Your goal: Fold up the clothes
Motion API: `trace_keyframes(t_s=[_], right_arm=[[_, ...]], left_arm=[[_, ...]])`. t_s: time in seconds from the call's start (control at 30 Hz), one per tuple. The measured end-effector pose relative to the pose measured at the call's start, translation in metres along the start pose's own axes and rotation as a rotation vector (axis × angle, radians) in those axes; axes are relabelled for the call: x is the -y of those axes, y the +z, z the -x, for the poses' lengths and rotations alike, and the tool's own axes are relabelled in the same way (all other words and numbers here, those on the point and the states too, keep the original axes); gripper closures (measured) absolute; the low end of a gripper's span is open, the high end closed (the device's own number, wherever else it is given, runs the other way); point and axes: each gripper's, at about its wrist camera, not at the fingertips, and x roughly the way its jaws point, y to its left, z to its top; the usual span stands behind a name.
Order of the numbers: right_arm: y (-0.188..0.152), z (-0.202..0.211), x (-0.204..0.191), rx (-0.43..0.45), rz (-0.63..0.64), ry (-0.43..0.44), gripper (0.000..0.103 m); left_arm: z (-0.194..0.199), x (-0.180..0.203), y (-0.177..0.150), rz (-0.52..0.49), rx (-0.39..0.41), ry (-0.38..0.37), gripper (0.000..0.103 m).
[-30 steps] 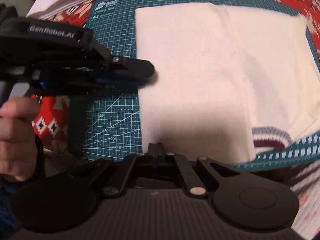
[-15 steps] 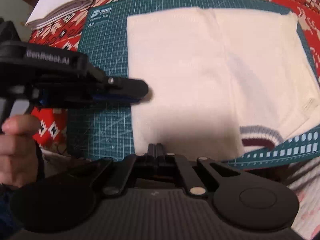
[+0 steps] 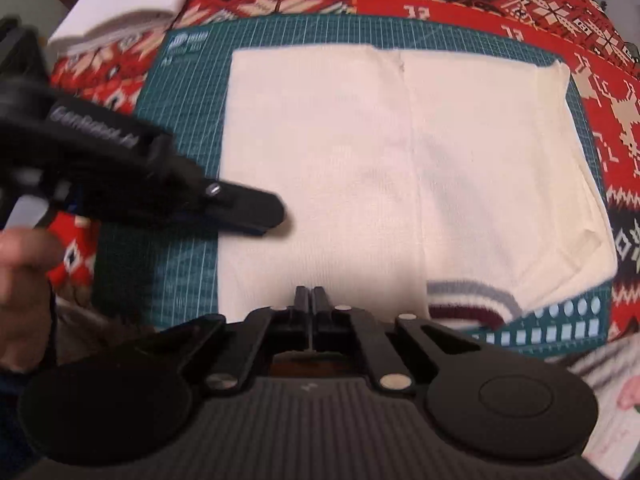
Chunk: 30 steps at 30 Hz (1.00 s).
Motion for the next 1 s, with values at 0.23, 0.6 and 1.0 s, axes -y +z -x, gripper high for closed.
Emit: trace_keyframes(t_s=[0.23,0.6,1.0], right_arm=[[0.006,0.008,-0.006,0.010,-0.034,0.096,0.099],[0.007,0.020,0.025,0.067,-0.071,0.032,0.098],[-0.014,0.018,0.045,0.024,-0.111,0.064,0.097]], left_arm=[[-0.012,0.003,-0.003,-0.012,-0.020,0.018,0.093],[-0.019,0.005,-0.005,-0.040,-0.024,0.025,0.095],[-0.023,0.013,-0.007,-0.099,-0.022,0.009,0.095]])
